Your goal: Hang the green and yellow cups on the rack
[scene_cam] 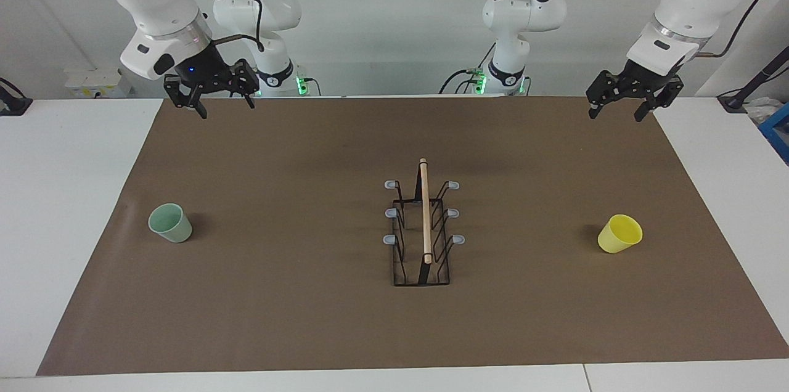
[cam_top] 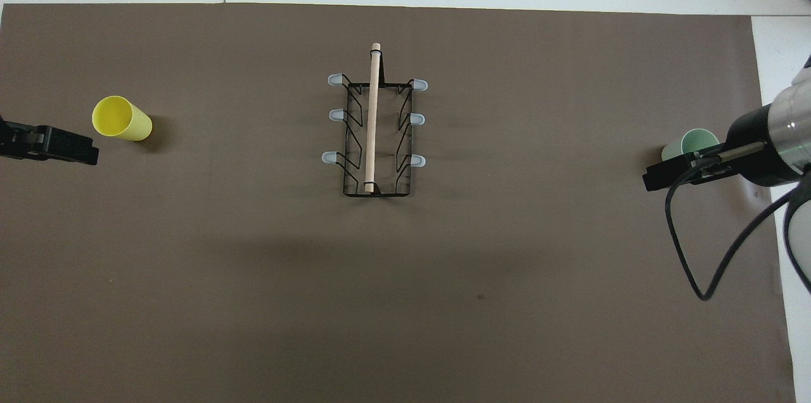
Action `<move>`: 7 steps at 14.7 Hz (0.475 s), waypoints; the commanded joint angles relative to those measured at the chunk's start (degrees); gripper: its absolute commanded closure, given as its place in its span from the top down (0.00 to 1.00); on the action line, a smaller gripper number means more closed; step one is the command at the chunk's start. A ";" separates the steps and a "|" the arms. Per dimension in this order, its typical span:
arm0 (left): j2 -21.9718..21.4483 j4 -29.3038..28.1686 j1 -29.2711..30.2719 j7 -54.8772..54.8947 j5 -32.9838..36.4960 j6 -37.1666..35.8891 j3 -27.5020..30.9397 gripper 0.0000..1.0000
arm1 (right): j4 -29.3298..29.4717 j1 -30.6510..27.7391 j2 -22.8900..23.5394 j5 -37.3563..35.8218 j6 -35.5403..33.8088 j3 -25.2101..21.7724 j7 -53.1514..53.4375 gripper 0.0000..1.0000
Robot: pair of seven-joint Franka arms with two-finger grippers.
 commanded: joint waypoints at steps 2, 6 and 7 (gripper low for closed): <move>-3.41 -4.71 0.47 -0.35 -0.60 0.50 -0.23 1.00 | -1.56 -0.55 -0.48 -1.40 1.89 0.22 0.70 1.00; -3.94 -6.66 0.55 -3.16 -0.42 2.42 -0.14 1.00 | -2.79 -0.73 -0.57 -2.54 3.13 0.22 0.61 1.00; -3.77 -6.66 0.55 -3.34 -0.51 2.61 -0.14 1.00 | -3.49 -0.73 -0.48 -3.59 4.61 0.22 0.43 1.00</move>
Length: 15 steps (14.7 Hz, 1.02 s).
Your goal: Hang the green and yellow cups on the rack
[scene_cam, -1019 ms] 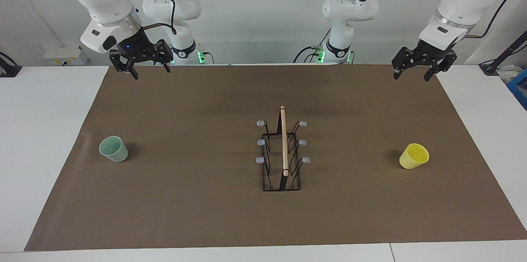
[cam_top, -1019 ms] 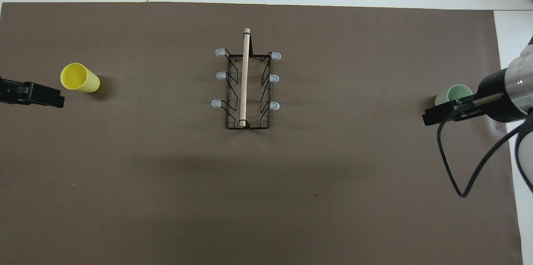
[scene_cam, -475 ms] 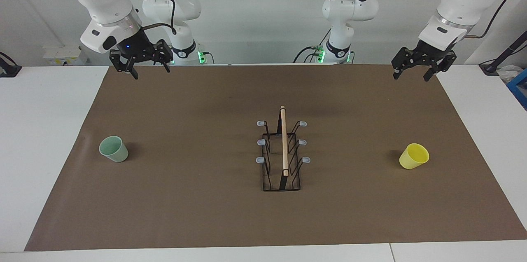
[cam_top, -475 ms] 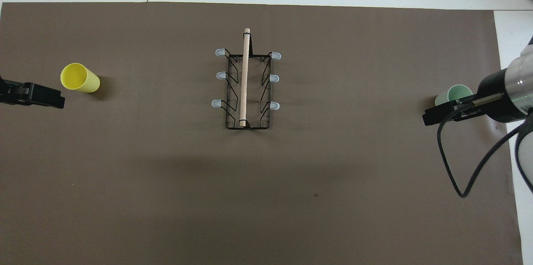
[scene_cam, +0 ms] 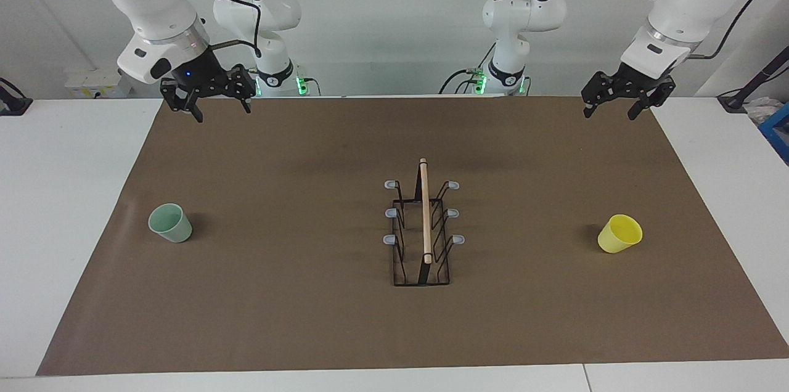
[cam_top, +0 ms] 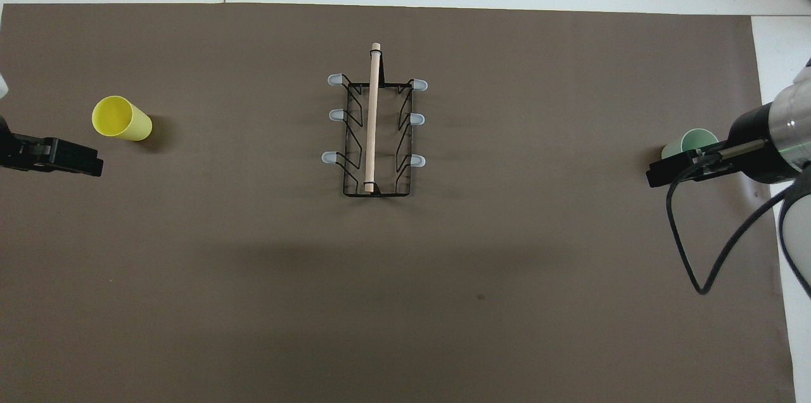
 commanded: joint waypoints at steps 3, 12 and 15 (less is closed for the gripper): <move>0.22 -1.33 0.55 -1.56 -1.64 1.84 1.30 1.00 | -4.84 -0.65 -0.49 -4.68 6.60 0.39 -0.80 1.00; 14.55 10.19 0.55 -8.04 -4.64 0.78 6.22 1.00 | -13.55 -1.88 1.78 -14.96 18.21 0.39 -13.61 1.00; 19.21 13.79 0.55 -16.02 -11.90 0.96 10.42 1.00 | -13.20 -0.30 6.00 -25.30 18.83 0.74 -20.11 1.00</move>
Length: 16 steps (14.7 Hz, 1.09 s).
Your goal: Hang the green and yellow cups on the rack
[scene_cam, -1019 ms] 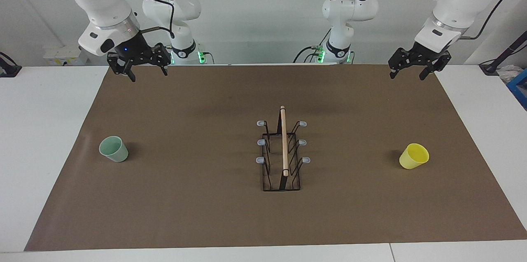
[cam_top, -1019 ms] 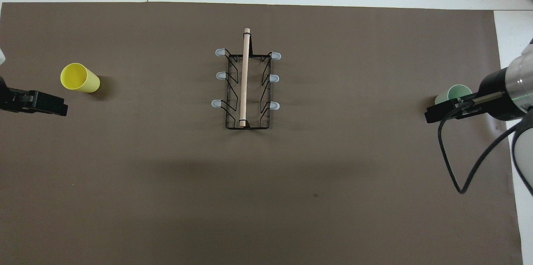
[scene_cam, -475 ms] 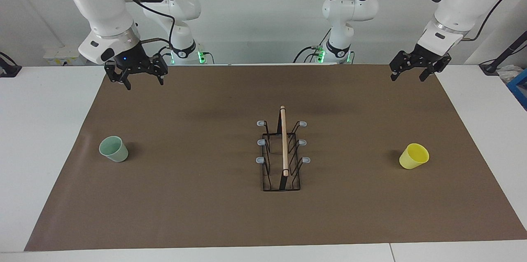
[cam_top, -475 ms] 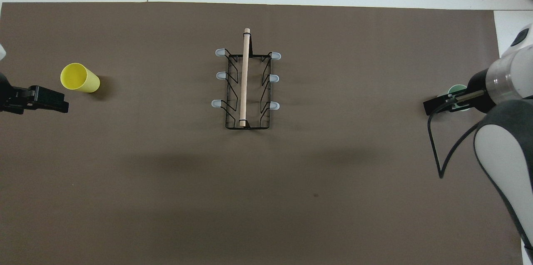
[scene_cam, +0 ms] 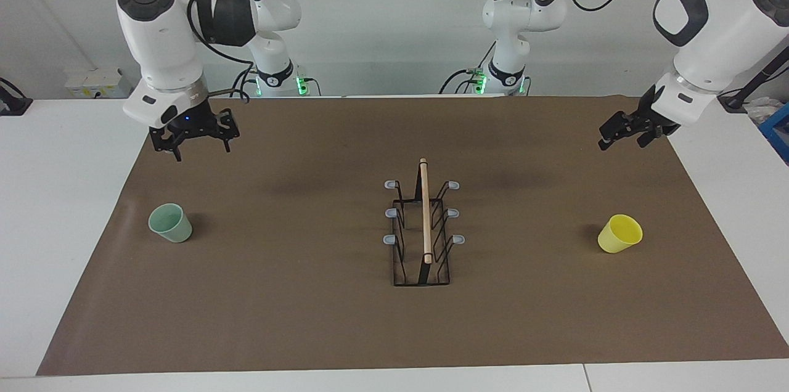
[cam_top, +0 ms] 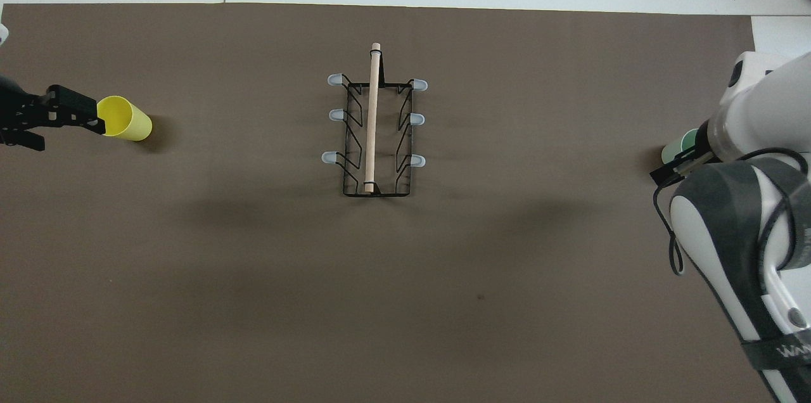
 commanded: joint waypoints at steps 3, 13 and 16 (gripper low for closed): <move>9.06 7.28 -0.01 -14.26 -9.99 0.00 6.40 1.00 | -0.53 1.68 5.87 -12.67 1.66 0.52 -11.39 1.00; 26.65 17.49 4.65 -29.84 -23.96 7.37 13.09 1.00 | -8.95 2.74 8.43 -42.38 11.48 0.52 -29.69 1.00; 30.16 17.75 7.63 -35.63 -26.86 8.61 12.39 1.00 | -10.19 2.56 9.65 -46.62 13.00 0.61 -29.97 1.00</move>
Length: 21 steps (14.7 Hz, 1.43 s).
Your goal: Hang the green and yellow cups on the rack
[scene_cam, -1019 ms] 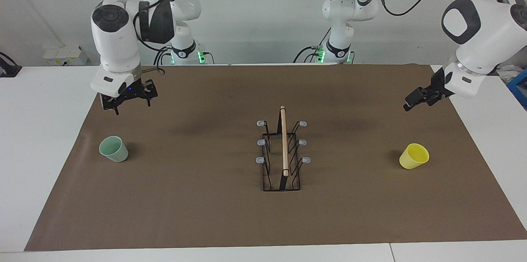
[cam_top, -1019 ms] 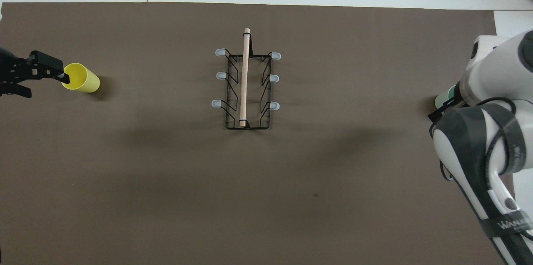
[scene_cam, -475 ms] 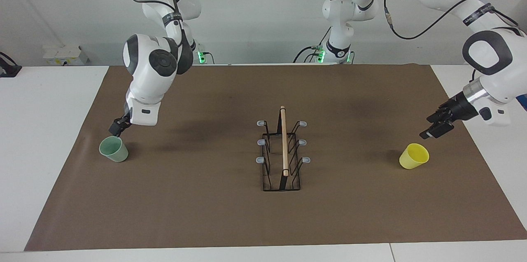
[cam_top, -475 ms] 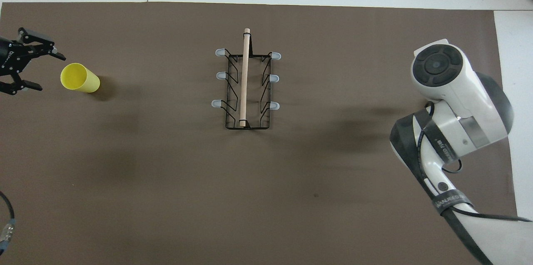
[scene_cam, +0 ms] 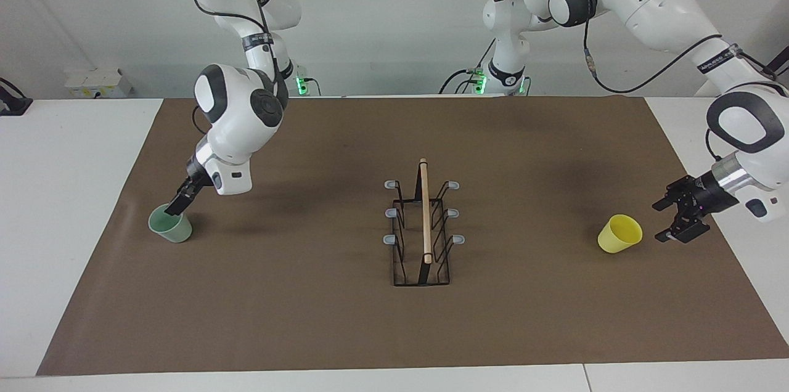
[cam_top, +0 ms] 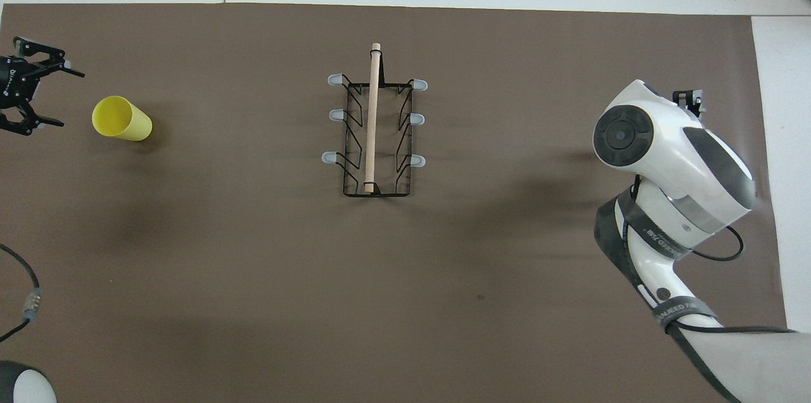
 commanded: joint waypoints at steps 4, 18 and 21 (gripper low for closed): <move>3.61 -1.99 2.52 -11.63 -9.53 3.52 0.42 1.00 | -1.10 1.86 5.67 -5.49 -0.70 0.35 -0.82 1.00; -6.85 -29.70 -2.39 -15.69 -31.32 12.57 0.33 1.00 | -6.63 -1.81 9.73 -23.68 4.21 0.35 11.58 1.00; -6.85 -29.70 -2.58 -15.34 -33.09 13.63 -0.11 1.00 | -7.77 -2.16 10.88 -29.91 3.85 0.35 13.94 1.00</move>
